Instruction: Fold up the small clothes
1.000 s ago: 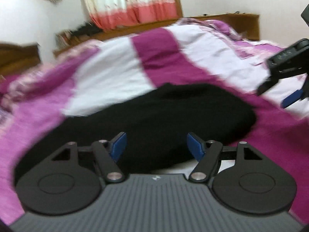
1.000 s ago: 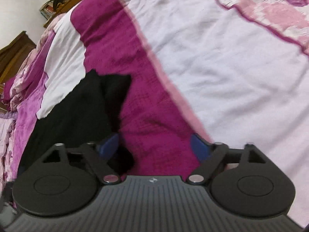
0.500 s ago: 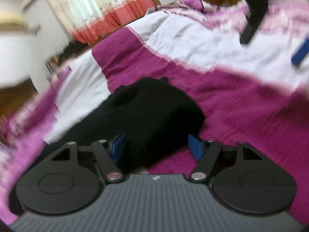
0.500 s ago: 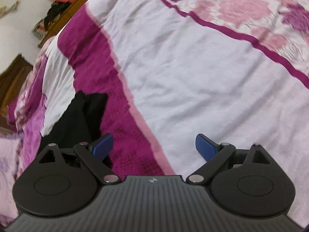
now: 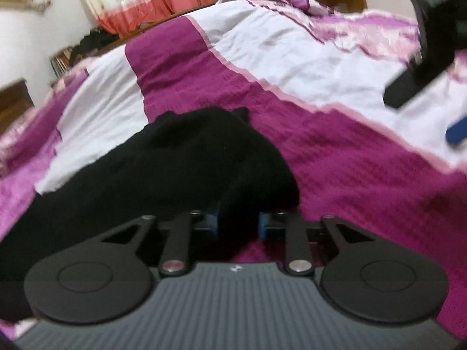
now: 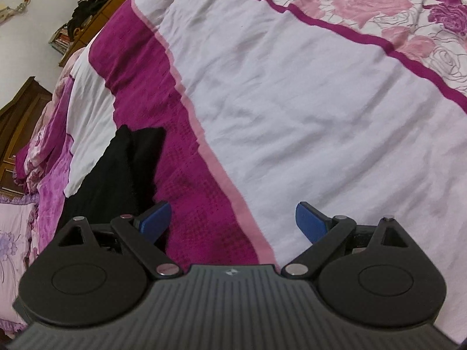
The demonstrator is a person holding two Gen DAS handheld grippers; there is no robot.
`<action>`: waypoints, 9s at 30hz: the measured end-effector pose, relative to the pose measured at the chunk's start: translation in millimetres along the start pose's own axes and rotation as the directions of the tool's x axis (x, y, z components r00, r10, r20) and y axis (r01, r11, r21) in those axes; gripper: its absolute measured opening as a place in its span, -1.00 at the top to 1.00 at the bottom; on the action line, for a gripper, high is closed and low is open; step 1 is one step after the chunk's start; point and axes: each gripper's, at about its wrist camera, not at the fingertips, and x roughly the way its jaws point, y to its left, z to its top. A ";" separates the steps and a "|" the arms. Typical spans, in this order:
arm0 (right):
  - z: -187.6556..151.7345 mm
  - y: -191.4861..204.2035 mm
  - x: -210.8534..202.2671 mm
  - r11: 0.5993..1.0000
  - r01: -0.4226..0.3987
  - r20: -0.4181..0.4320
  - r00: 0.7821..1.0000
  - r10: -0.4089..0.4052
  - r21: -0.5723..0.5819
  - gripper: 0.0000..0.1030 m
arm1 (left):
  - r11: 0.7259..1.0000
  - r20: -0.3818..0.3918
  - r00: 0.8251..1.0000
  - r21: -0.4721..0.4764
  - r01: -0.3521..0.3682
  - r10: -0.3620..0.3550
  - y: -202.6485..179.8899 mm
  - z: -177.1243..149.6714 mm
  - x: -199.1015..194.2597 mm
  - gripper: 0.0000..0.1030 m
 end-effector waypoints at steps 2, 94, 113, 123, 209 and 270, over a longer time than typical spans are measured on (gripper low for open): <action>0.5 2.6 5.0 1.000 -0.006 -0.009 1.000 0.006 0.008 -0.86 | 0.998 0.003 0.999 -0.047 0.042 -0.042 12.6 0.4 -1.6 0.62; -106.6 380.9 109.0 0.802 -0.033 0.129 0.982 0.136 -0.597 0.58 | 0.639 0.107 0.994 -0.763 0.102 -0.030 270.6 -75.3 -86.4 0.68; -179.6 480.1 164.7 0.673 0.084 0.155 0.987 0.047 -0.735 0.58 | 0.470 -0.001 0.995 -0.881 -0.047 0.098 340.2 -125.8 -79.9 0.68; -194.4 504.3 182.6 0.586 0.110 0.146 0.989 0.013 -0.803 0.58 | 0.399 -0.022 0.998 -0.916 -0.046 0.064 352.2 -138.8 -77.4 0.68; -227.4 299.3 113.9 0.822 0.029 0.351 0.912 0.211 -0.568 0.50 | 0.459 0.117 0.979 -0.870 0.181 -0.165 399.5 -162.4 -85.7 0.75; -144.0 272.6 133.4 0.905 -0.398 -0.111 0.917 0.384 -0.153 0.13 | 0.415 -0.014 0.933 -0.898 0.146 -0.359 360.5 -122.1 -63.4 0.23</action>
